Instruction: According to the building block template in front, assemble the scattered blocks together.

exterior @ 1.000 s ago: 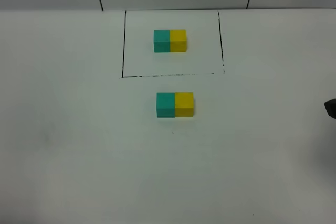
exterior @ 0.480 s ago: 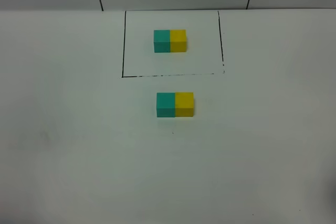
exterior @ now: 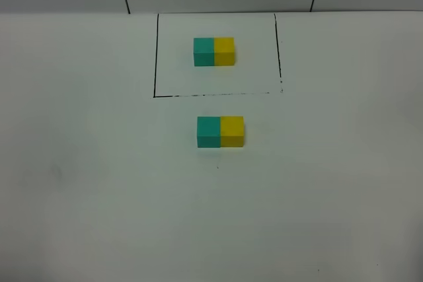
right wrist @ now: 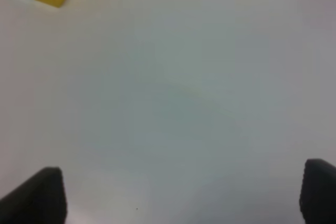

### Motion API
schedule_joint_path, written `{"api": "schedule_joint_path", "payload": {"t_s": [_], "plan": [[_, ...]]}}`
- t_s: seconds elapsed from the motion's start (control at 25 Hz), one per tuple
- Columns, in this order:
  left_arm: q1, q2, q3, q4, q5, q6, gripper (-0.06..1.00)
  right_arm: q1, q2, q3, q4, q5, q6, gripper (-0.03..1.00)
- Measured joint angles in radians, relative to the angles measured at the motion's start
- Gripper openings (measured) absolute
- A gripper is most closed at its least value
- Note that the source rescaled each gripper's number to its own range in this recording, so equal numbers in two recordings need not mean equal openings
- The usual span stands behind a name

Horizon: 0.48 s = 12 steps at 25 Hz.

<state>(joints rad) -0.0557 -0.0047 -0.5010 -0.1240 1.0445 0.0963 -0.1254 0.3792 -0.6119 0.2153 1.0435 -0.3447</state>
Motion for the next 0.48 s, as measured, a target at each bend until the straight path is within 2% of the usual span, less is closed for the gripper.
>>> {"api": "schedule_joint_path", "payload": {"t_s": [0.28,0.48], "plan": [[0.000,0.000,0.000,0.000,0.000,0.000,0.67,0.070,-0.097,0.003,-0.021,0.004,0.074,1.00],[0.000,0.000,0.000,0.000,0.000,0.000,0.67,0.080,-0.181,0.034,-0.059,0.011,0.146,1.00]]}}
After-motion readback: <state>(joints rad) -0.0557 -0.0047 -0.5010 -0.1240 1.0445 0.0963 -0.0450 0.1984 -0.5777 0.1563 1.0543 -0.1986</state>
